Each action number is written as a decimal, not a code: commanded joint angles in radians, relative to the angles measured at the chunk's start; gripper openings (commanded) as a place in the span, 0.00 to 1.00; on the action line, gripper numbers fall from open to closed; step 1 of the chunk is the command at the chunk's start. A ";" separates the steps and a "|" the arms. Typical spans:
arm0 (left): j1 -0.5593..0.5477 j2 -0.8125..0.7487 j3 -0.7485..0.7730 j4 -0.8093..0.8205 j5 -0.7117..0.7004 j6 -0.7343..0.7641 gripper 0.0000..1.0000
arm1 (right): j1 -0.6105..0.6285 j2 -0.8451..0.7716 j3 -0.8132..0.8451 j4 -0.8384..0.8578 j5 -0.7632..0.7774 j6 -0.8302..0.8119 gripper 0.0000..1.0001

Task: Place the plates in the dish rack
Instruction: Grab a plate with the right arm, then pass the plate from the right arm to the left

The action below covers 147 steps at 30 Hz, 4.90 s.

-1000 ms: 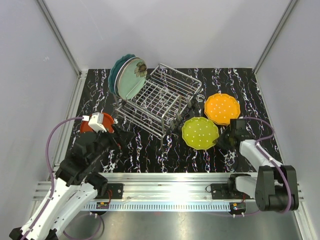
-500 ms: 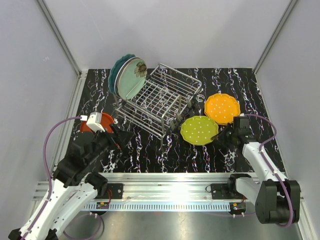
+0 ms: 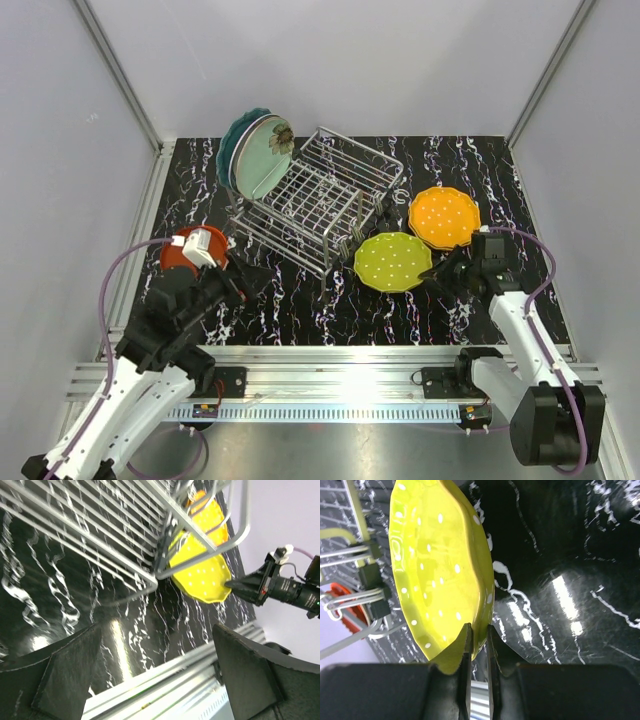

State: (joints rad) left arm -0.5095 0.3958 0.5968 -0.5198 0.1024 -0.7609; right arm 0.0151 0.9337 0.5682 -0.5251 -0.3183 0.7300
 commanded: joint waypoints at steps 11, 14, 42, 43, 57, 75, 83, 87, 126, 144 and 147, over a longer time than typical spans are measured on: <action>-0.044 0.023 -0.273 0.357 0.223 -0.325 0.93 | 0.006 -0.162 -0.001 0.008 -0.177 0.092 0.00; -0.086 0.063 -0.281 0.395 0.217 -0.350 0.93 | 0.006 -0.185 -0.025 0.004 -0.202 0.109 0.00; -0.595 0.800 -0.074 0.837 -0.078 -0.577 0.94 | 0.006 -0.381 -0.062 -0.139 -0.304 0.146 0.00; -0.598 0.813 -0.071 0.846 -0.073 -0.578 0.94 | 0.005 -0.383 -0.064 -0.147 -0.301 0.141 0.00; -0.630 0.785 -0.124 0.748 -0.178 -0.545 0.93 | 0.006 -0.336 -0.136 -0.067 -0.007 0.098 0.59; -0.632 0.597 -0.124 0.586 -0.247 -0.456 0.93 | 0.259 0.537 0.061 0.323 0.364 0.080 0.03; -0.632 0.532 -0.153 0.554 -0.273 -0.448 0.94 | 0.264 0.466 0.021 0.281 0.346 0.085 0.00; -0.632 0.549 -0.186 0.596 -0.268 -0.475 0.94 | 0.266 0.285 -0.016 0.162 0.331 0.075 0.00; -0.702 1.002 0.007 0.974 -0.285 -0.588 0.15 | 0.266 -0.435 -0.128 -0.236 -0.113 0.338 0.00; -0.750 0.804 0.417 0.347 -0.477 0.107 0.00 | 0.264 -0.440 0.147 -0.334 0.137 0.204 0.69; -0.755 0.782 0.497 0.233 -0.551 0.221 0.00 | 0.264 -0.463 0.179 -0.342 0.205 0.189 0.70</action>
State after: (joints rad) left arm -1.2583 1.2533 0.9665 -0.2768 -0.3088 -0.7200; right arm 0.2749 0.4892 0.6922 -0.8627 -0.2115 0.9527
